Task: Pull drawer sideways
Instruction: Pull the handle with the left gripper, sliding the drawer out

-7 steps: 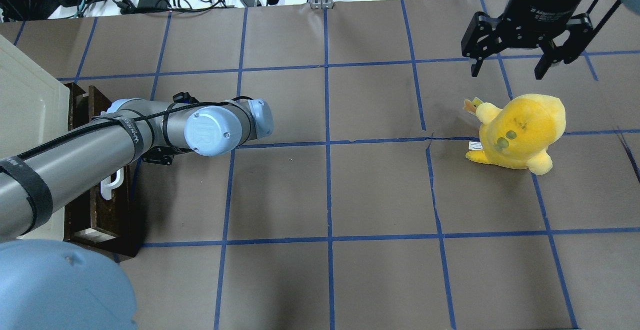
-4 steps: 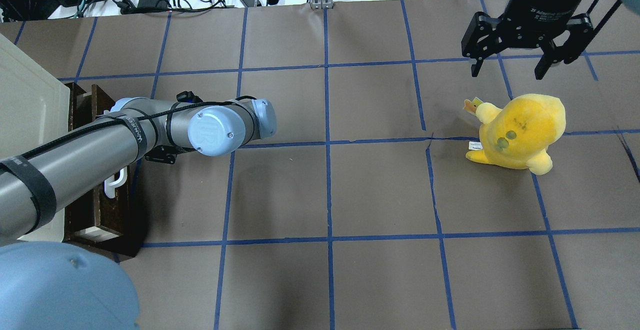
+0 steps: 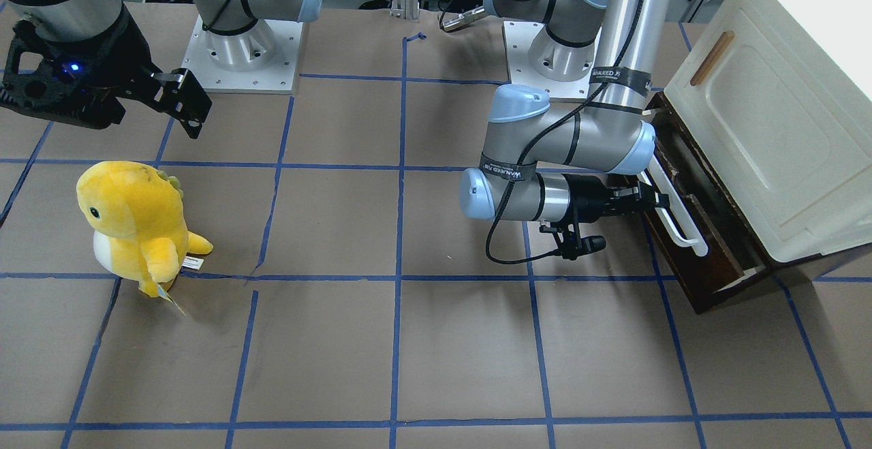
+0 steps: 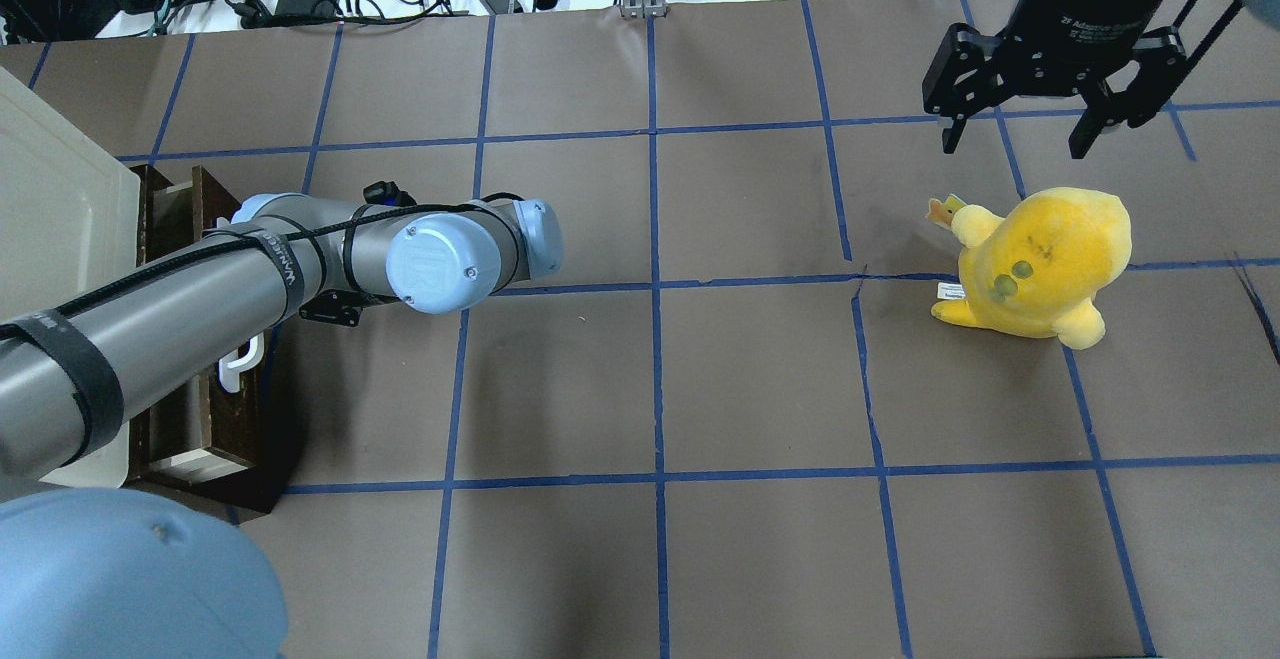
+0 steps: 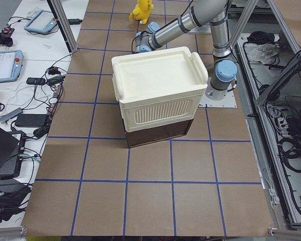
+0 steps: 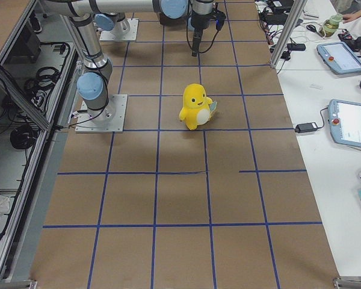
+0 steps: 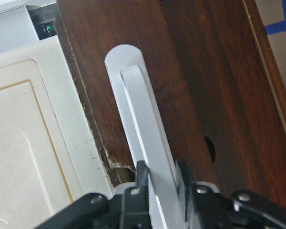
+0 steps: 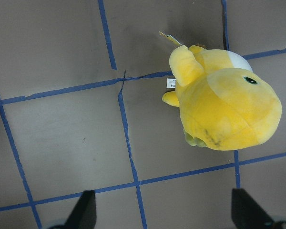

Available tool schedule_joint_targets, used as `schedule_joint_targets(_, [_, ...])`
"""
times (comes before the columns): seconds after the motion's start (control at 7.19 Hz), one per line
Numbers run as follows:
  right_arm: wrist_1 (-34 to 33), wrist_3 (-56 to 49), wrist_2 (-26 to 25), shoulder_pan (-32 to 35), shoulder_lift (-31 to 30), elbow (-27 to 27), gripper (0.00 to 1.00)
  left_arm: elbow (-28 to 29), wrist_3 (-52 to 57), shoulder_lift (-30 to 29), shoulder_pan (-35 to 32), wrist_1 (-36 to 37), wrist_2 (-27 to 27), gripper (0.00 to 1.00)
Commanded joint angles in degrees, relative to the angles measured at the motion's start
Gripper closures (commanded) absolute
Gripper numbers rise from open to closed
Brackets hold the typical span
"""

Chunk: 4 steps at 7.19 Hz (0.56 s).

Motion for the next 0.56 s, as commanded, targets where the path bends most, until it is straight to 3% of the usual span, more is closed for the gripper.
schedule_joint_targets(0.0, [0.0, 0.0, 0.0, 0.0, 0.0, 0.0, 0.00, 0.1, 0.4, -0.1, -0.9, 0.1, 0.1, 0.76])
schedule_joint_targets(0.42, [0.0, 0.0, 0.0, 0.0, 0.0, 0.0, 0.00, 0.5, 0.6, -0.1, -1.6, 0.1, 0.1, 0.76])
